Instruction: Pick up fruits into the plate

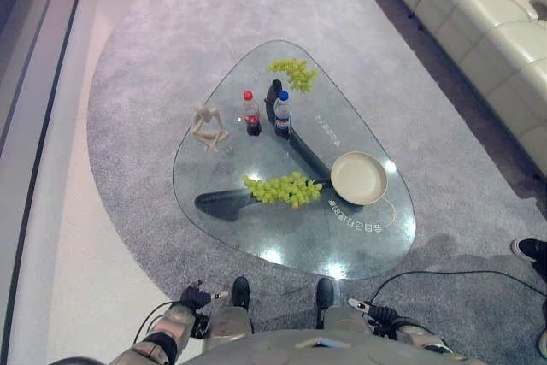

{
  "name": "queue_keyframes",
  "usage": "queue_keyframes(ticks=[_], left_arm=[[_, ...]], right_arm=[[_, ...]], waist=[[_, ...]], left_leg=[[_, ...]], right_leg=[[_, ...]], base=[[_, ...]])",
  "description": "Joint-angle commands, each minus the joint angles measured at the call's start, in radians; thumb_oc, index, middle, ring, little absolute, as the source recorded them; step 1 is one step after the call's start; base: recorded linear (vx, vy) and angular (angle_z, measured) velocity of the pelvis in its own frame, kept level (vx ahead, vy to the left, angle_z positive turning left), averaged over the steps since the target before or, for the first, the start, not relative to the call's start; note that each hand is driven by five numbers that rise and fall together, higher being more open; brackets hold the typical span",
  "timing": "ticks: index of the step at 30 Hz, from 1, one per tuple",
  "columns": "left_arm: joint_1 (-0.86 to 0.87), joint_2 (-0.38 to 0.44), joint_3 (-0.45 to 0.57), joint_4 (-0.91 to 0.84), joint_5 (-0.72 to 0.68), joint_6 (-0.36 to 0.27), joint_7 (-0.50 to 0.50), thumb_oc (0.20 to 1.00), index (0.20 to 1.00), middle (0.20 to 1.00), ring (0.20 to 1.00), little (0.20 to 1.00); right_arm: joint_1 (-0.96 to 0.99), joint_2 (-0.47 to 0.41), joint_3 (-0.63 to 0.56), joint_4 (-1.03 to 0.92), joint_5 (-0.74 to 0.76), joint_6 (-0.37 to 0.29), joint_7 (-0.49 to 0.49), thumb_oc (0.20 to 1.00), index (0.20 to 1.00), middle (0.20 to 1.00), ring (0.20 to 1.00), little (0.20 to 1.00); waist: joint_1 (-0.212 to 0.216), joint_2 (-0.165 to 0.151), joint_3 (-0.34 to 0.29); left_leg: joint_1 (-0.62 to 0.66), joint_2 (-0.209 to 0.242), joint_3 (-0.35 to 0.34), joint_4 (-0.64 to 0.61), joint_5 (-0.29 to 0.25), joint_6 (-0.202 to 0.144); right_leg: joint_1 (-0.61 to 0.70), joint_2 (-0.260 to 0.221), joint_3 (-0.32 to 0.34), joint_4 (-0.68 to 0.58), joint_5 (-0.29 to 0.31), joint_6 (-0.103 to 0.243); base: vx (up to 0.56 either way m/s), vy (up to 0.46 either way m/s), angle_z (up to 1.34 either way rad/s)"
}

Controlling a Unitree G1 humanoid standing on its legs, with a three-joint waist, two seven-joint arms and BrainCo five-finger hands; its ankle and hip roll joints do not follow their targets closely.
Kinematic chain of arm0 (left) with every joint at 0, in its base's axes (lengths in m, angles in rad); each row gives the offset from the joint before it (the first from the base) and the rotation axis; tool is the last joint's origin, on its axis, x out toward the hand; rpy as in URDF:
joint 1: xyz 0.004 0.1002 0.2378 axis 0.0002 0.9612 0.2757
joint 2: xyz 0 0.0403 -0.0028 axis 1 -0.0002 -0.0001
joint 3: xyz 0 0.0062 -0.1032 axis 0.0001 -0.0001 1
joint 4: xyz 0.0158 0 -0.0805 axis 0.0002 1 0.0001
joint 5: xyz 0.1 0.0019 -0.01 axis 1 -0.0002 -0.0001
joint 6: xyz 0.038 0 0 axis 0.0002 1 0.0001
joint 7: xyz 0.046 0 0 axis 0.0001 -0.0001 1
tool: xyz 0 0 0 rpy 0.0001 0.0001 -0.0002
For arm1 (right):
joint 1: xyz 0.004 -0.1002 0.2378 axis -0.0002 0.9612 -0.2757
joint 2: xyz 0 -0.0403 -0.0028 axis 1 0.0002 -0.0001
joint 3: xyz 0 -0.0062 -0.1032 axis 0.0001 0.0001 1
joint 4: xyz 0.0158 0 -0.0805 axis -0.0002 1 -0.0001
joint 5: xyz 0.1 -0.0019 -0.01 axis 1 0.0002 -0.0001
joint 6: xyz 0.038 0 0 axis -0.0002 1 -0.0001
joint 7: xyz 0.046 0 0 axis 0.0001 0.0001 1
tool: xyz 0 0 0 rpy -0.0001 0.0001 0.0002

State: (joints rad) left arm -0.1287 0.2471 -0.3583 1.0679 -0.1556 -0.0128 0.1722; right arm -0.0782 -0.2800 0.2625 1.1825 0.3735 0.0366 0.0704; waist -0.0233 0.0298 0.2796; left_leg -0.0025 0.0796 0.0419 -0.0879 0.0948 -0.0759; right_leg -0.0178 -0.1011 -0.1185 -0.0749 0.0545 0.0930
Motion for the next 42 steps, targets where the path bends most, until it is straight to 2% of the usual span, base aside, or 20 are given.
queue_keyframes(ticks=[1,6,11,14,15,19,27,30,34,42], left_arm=[[-0.091,0.011,-0.029,-0.015,0.019,-0.066,0.057,1.0,1.0,1.0,1.0,1.0],[-0.221,0.095,-0.079,-0.175,0.1,-0.072,0.198,1.0,1.0,1.0,1.0,1.0],[-0.352,0.243,-0.104,-0.271,0.214,-0.029,0.274,1.0,1.0,1.0,1.0,1.0],[-0.45,0.335,-0.11,-0.339,0.266,0.024,0.297,1.0,1.0,1.0,1.0,1.0],[-0.489,0.363,-0.118,-0.355,0.323,0.047,0.312,1.0,1.0,1.0,1.0,1.0],[-0.651,0.417,-0.163,-0.341,0.417,0.125,0.295,1.0,1.0,1.0,1.0,1.0],[-0.883,0.406,-0.258,-0.195,0.531,0.181,0.268,1.0,1.0,1.0,1.0,1.0],[-0.942,0.398,-0.286,-0.14,0.536,0.18,0.259,1.0,1.0,1.0,1.0,1.0],[-0.985,0.379,-0.313,-0.11,0.525,0.186,0.252,1.0,1.0,1.0,1.0,1.0],[-1.069,0.309,-0.377,-0.044,0.518,0.244,0.225,1.0,1.0,1.0,1.0,1.0]], right_arm=[[-0.055,0.013,0.031,-0.043,0.043,-0.013,-0.007,1.0,1.0,1.0,1.0,1.0],[-0.119,-0.054,0.041,-0.087,0.084,-0.009,-0.002,1.0,1.0,1.0,1.0,1.0],[-0.159,-0.086,0.058,-0.119,0.15,-0.01,-0.005,1.0,1.0,1.0,1.0,1.0],[-0.167,-0.095,0.06,-0.122,0.173,-0.02,-0.011,1.0,1.0,1.0,1.0,1.0],[-0.169,-0.096,0.059,-0.121,0.184,-0.023,-0.011,1.0,1.0,1.0,1.0,1.0],[-0.184,-0.09,0.075,-0.128,0.223,-0.041,-0.013,1.0,1.0,1.0,1.0,1.0],[-0.214,-0.061,0.096,-0.156,0.281,-0.077,-0.014,1.0,1.0,1.0,1.0,1.0],[-0.216,-0.051,0.104,-0.17,0.314,-0.101,-0.012,1.0,1.0,1.0,1.0,1.0],[-0.22,-0.046,0.102,-0.183,0.347,-0.113,-0.011,1.0,1.0,1.0,1.0,1.0],[-0.241,-0.034,0.109,-0.223,0.395,-0.129,-0.015,1.0,1.0,1.0,1.0,1.0]], waist=[[-0.019,0.002,0.083],[-0.053,0.037,0.16],[-0.065,0.042,0.216],[-0.075,0.046,0.24],[-0.078,0.044,0.24],[-0.091,0.025,0.24],[-0.12,-0.018,0.24],[-0.129,-0.033,0.24],[-0.142,-0.039,0.24],[-0.182,-0.049,0.24]], left_leg=[[0.018,-0.066,0.039,0.054,-0.125,0.077],[-0.055,-0.07,0.039,0.081,-0.105,0.063],[-0.123,-0.07,0.041,0.114,-0.097,0.056],[-0.168,-0.072,0.044,0.138,-0.095,0.053],[-0.192,-0.072,0.046,0.153,-0.096,0.053],[-0.285,-0.071,0.05,0.21,-0.101,0.051],[-0.416,-0.067,0.054,0.282,-0.108,0.056],[-0.467,-0.063,0.061,0.299,-0.104,0.056],[-0.518,-0.062,0.063,0.321,-0.101,0.054],[-0.641,-0.064,0.078,0.383,-0.114,0.054]], right_leg=[[-0.06,0.028,0.037,0.144,-0.06,-0.024],[-0.143,0.042,0.066,0.177,-0.061,-0.039],[-0.222,0.058,0.081,0.222,-0.067,-0.05],[-0.269,0.065,0.083,0.243,-0.069,-0.055],[-0.293,0.067,0.083,0.254,-0.07,-0.057],[-0.379,0.074,0.084,0.294,-0.069,-0.059],[-0.513,0.105,0.103,0.361,-0.069,-0.06],[-0.565,0.112,0.107,0.381,-0.066,-0.058],[-0.617,0.118,0.11,0.404,-0.063,-0.058],[-0.737,0.129,0.124,0.439,-0.056,-0.06]], base=[[-0.04,0.035,-0.1],[-0.05,0.059,-0.16],[-0.06,-0.032,-0.2],[-0.05,-0.061,-0.09],[-0.03,-0.094,-0.12],[-0.03,-0.115,-0.06],[-0.01,-0.077,-0.09],[-0.02,-0.084,-0.06],[-0.02,-0.05,0.01],[-0.03,-0.034,-0.01]])
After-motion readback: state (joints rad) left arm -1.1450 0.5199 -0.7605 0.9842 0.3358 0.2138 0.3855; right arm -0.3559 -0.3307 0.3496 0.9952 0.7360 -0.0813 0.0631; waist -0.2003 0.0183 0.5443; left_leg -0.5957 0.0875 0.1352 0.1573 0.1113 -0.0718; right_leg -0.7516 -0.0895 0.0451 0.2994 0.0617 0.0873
